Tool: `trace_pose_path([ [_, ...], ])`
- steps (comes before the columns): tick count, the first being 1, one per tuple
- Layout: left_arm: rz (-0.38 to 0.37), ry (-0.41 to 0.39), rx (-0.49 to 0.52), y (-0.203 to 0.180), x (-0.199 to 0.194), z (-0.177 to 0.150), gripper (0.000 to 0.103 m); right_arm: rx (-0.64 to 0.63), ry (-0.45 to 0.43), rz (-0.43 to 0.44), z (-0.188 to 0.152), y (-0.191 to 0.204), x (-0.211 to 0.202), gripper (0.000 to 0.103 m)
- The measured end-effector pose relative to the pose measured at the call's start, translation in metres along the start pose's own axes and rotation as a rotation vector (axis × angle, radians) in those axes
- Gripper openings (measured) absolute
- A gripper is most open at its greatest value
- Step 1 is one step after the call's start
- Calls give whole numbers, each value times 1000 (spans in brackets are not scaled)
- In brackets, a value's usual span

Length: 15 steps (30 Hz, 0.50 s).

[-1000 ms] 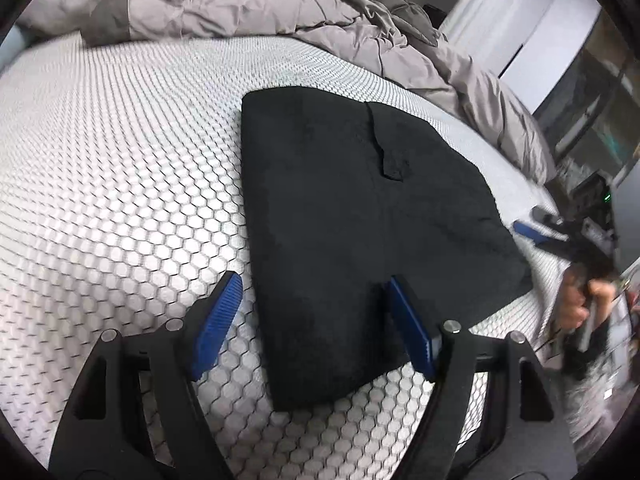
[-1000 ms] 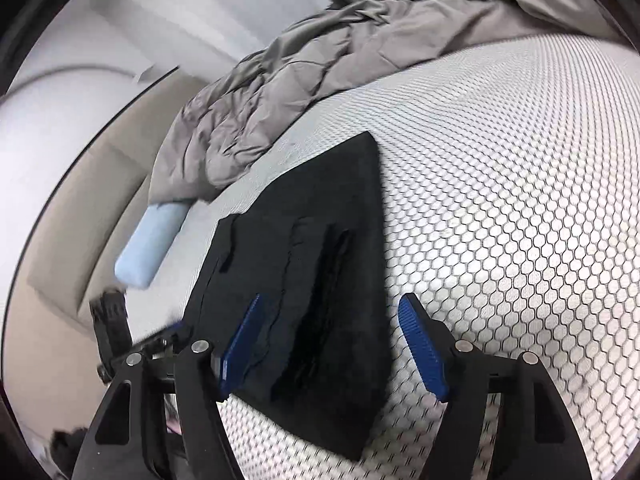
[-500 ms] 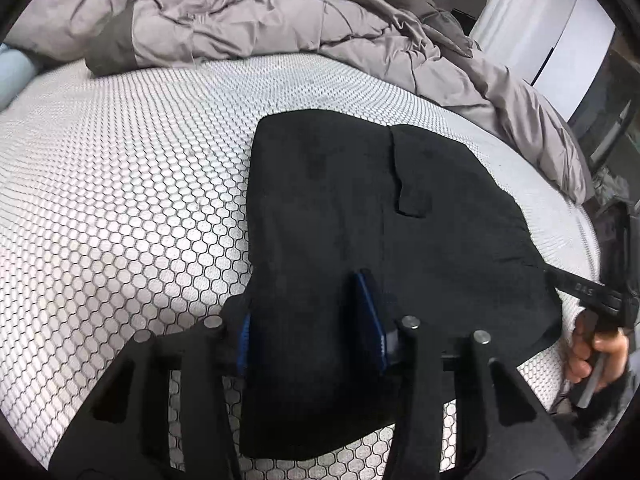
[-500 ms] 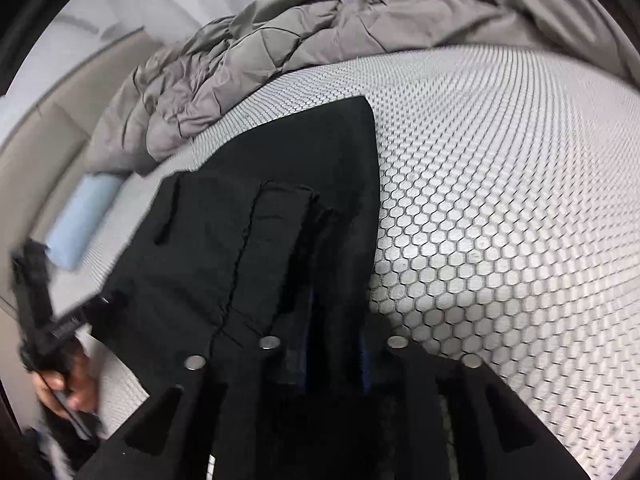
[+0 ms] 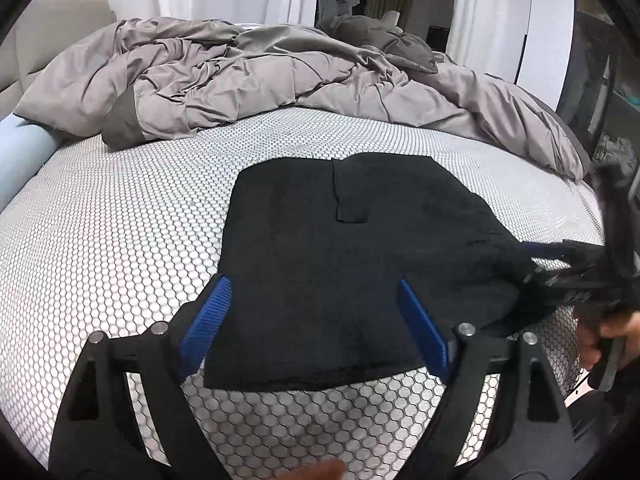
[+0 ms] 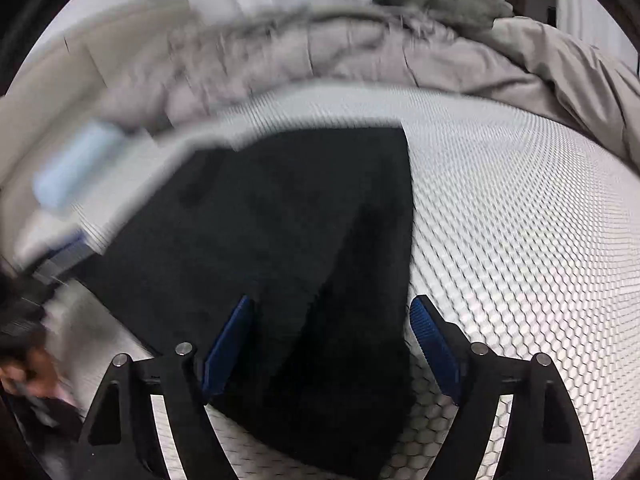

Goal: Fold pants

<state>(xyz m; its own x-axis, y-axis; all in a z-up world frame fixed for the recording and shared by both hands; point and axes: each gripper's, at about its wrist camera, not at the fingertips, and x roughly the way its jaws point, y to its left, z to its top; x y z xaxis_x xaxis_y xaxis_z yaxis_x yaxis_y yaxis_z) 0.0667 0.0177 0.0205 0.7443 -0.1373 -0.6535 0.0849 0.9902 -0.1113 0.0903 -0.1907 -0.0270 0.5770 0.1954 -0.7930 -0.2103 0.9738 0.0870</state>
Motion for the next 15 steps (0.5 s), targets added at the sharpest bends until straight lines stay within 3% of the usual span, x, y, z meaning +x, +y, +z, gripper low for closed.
trace_pose_path([
  [3,6,6,-2,-6,-3,-7,87,-5,-15,-19,-3,-4,-5,86],
  [6,13,-17,-6,-11,-9,-12,103,26,-48,-72,-13,-17,-16,92],
  [12,7,-74,-17,-12,-20,-21,102,121,-117,-1,-22,-29,-32,92],
  [15,-3,-100,-18,-16,-28,-26,103,140,-194,27,-22,-24,-45,93],
])
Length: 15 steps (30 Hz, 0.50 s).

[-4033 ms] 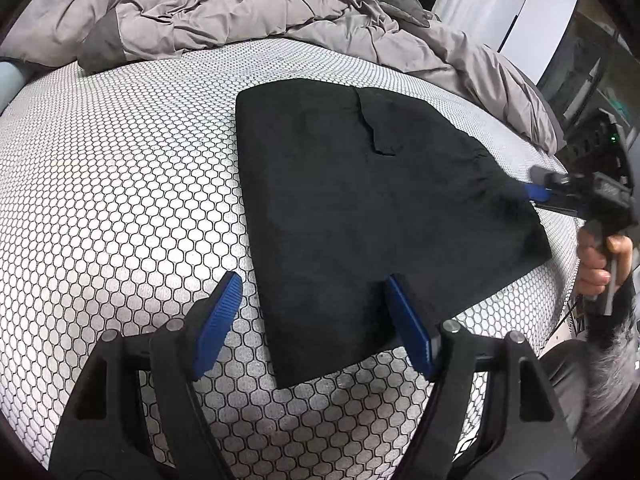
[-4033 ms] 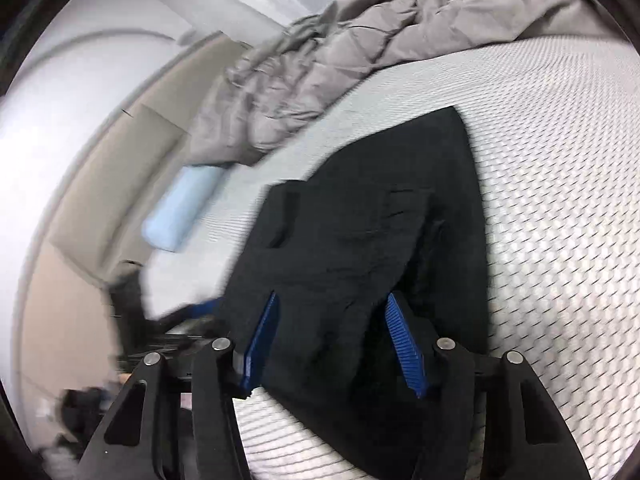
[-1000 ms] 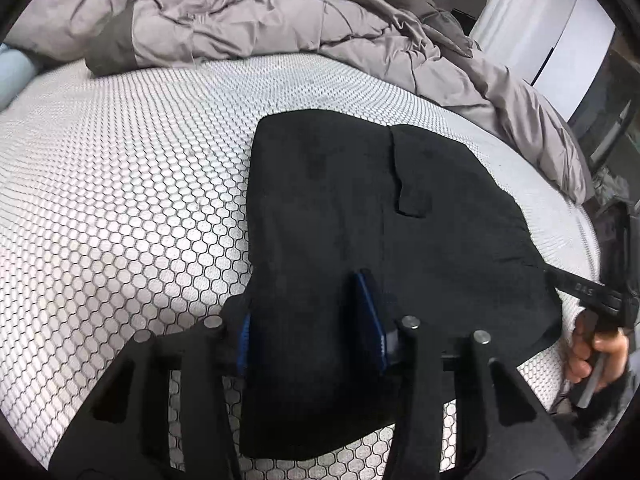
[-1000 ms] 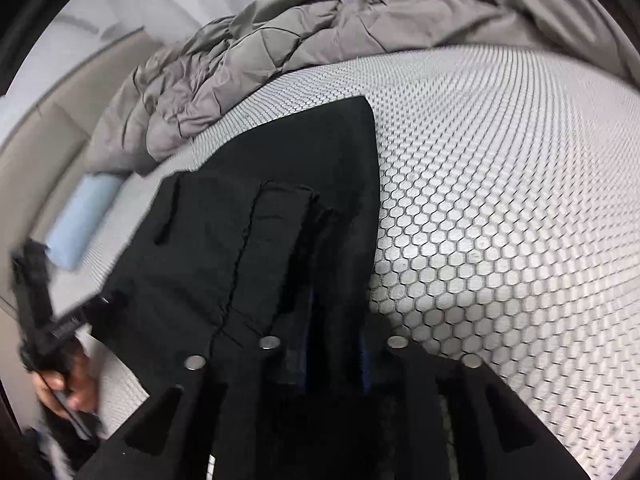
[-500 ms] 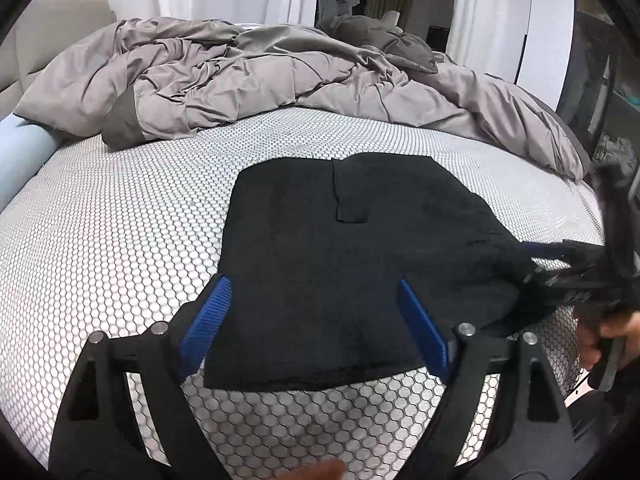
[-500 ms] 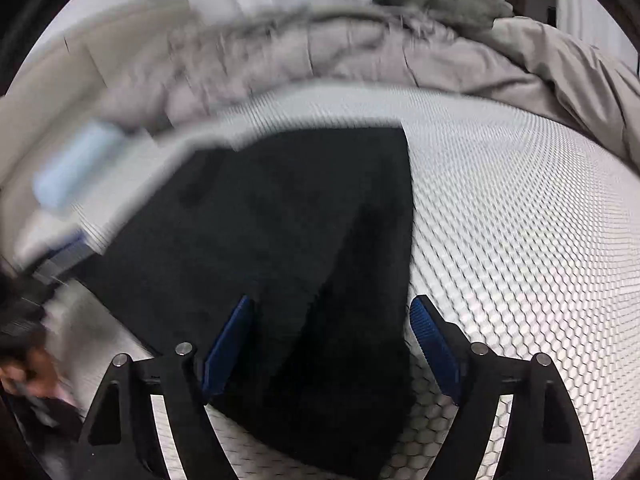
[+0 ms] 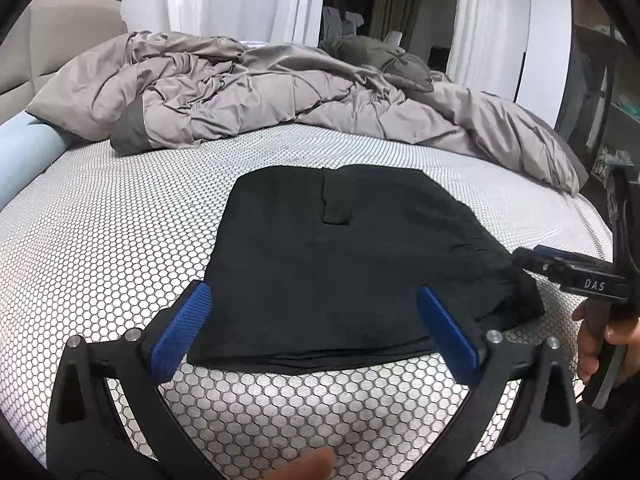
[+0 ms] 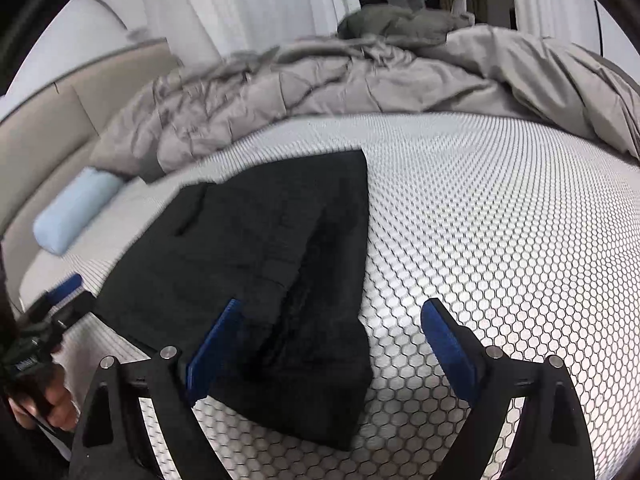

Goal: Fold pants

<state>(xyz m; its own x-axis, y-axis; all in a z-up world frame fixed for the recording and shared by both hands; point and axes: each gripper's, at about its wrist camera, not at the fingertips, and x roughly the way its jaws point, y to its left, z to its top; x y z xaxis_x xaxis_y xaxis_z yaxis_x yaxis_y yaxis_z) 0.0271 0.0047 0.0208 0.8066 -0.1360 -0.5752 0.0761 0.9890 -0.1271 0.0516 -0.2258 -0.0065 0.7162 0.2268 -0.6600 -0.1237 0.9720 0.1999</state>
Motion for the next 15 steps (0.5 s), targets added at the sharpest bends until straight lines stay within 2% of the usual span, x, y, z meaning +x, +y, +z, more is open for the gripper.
trace_pose_path([
  [3,-3,-31,-3,-2,-10,-4,102,-11,-80,26,-4,6,-18,103],
  [6,10,-56,-23,0,-23,-7,102,-60,-142,53,-7,19,-32,103],
  [9,31,-80,-27,4,-36,-10,102,-142,-222,24,-14,39,-46,103],
  [12,42,-97,-23,8,-47,-14,102,-186,-259,10,-19,52,-54,103],
  [15,36,-106,-30,13,-57,-20,103,-205,-254,25,-22,62,-57,103],
])
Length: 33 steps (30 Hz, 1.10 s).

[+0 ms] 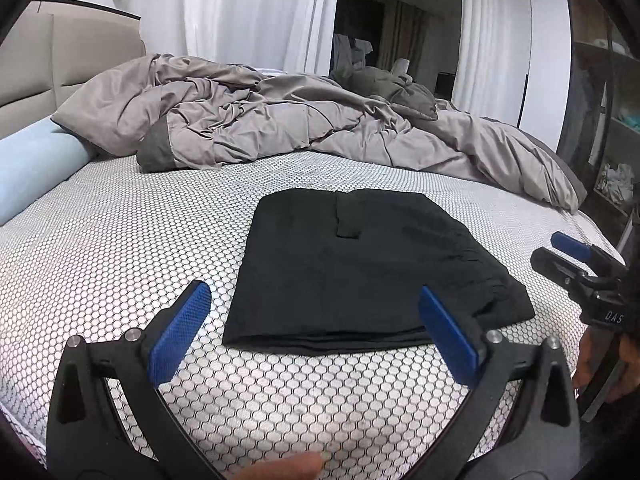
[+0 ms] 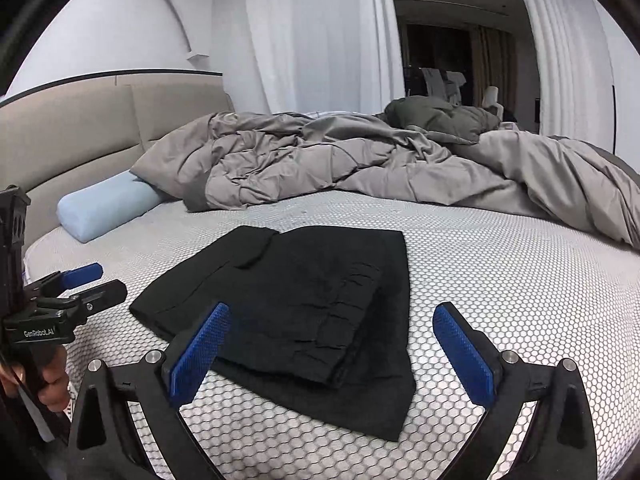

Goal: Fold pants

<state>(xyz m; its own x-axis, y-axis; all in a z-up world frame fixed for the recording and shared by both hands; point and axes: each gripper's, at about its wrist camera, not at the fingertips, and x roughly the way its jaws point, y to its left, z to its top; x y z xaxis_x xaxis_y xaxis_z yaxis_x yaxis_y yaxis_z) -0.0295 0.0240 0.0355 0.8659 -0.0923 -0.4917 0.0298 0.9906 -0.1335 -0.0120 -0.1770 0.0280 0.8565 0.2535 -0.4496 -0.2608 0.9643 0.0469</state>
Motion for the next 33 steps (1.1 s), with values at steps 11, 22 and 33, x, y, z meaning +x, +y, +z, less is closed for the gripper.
trace_pose_path([
  [11,12,5,-72,24,-2,-1,102,-31,18,22,-5,13,7,103],
  [22,29,-5,-30,19,2,1,103,2,-6,21,-3,4,2,103],
  [33,28,-21,-3,12,1,3,102,37,-11,18,-3,-2,0,103],
])
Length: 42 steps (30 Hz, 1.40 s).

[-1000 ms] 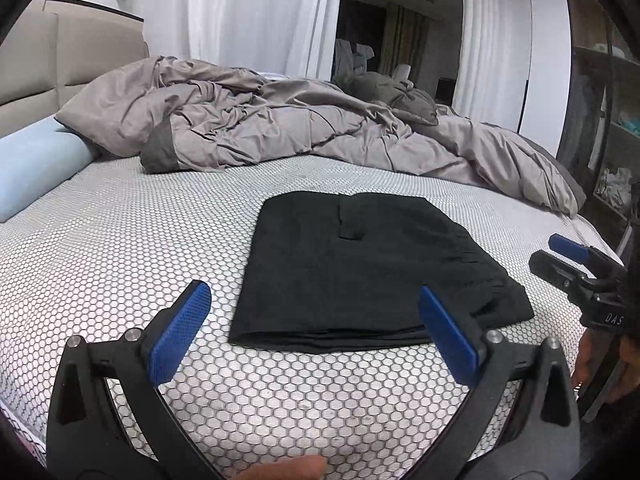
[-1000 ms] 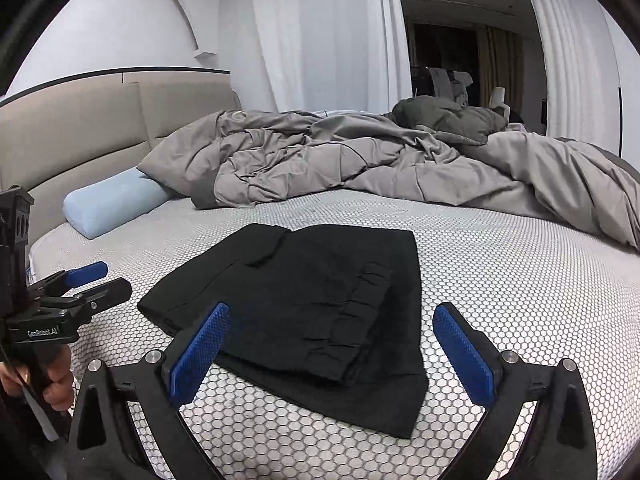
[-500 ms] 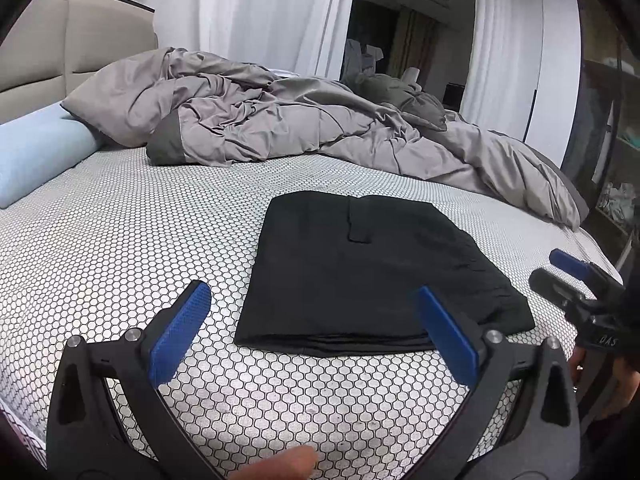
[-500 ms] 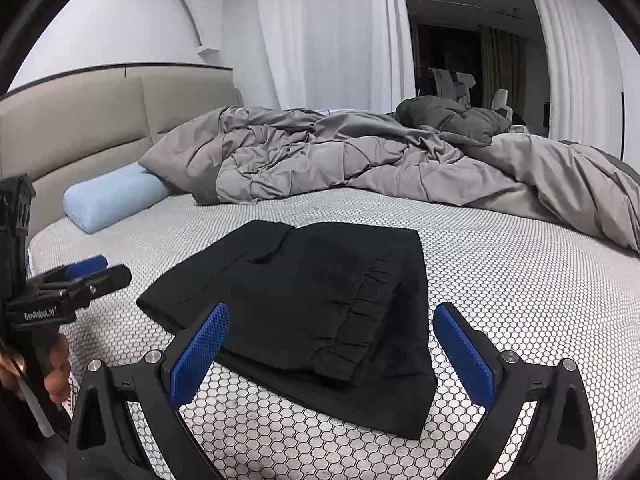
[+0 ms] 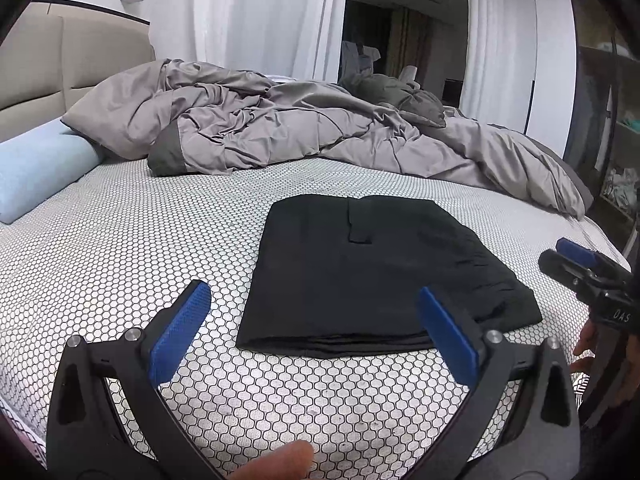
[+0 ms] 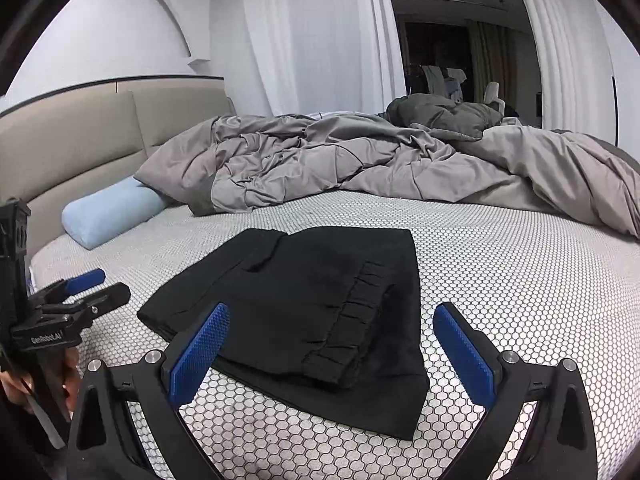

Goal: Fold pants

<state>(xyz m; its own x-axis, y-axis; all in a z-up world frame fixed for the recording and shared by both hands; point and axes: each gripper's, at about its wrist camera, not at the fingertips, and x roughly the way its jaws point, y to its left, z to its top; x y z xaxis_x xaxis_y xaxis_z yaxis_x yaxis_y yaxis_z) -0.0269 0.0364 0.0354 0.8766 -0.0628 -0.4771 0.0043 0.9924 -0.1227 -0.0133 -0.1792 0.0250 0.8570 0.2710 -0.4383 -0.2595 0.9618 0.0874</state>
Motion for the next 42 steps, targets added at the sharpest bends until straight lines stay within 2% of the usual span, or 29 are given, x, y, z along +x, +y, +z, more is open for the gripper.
trace_pose_path([
  [42,14,-10,-2,-1,-1,0,102,-8,-5,-6,-2,10,-4,103],
])
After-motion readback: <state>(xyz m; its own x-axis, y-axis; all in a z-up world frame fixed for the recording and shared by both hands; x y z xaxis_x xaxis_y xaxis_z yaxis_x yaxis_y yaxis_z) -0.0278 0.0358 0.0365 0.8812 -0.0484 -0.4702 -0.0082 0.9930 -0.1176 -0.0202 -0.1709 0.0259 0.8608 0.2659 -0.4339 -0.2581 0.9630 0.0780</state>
